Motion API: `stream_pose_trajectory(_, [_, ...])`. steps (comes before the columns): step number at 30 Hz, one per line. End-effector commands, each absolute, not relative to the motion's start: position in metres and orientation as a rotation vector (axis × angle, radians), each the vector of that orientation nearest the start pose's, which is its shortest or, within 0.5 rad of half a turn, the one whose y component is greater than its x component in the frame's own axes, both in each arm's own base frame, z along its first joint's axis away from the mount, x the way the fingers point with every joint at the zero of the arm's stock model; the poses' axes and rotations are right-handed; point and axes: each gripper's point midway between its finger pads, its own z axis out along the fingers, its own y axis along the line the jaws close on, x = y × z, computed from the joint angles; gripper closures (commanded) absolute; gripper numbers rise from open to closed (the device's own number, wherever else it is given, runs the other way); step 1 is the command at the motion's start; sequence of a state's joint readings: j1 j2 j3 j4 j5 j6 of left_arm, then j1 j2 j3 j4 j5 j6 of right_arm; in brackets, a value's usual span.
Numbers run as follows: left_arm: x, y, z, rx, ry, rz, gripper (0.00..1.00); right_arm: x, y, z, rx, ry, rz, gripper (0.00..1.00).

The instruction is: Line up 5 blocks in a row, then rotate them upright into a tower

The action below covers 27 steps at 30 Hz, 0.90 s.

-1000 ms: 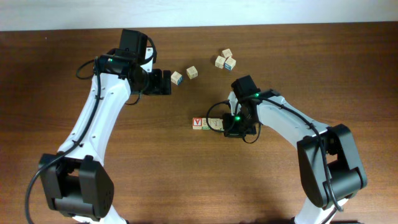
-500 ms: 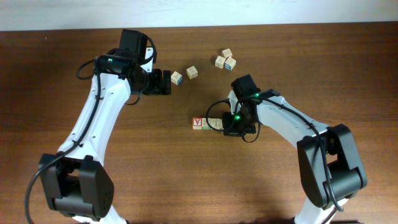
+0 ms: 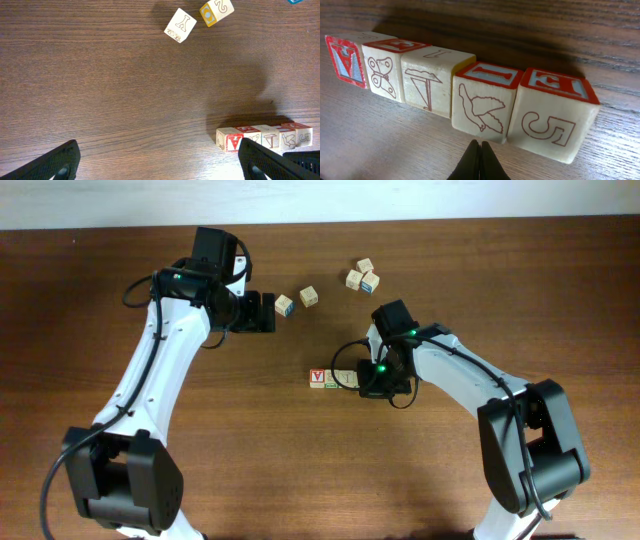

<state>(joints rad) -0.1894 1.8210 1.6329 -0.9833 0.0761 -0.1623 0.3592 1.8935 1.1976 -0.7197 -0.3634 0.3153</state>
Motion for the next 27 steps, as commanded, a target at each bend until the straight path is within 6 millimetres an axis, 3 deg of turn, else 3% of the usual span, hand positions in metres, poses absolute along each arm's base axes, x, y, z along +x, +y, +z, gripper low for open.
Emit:
stream_pose_trajectory(1, [0.4262,-0.0959,0.1606,0.047,2.742,-0.220,0.01,0.3232,0.1852,0.0161,-0.097,3.056,0.595,0.96])
stream_pose_trajectory(27, [0.4253,-0.0962,0.1603,0.047,2.746,-0.224,0.01,0.3308,0.1874,0.0213,-0.102,3.031,0.603,0.96])
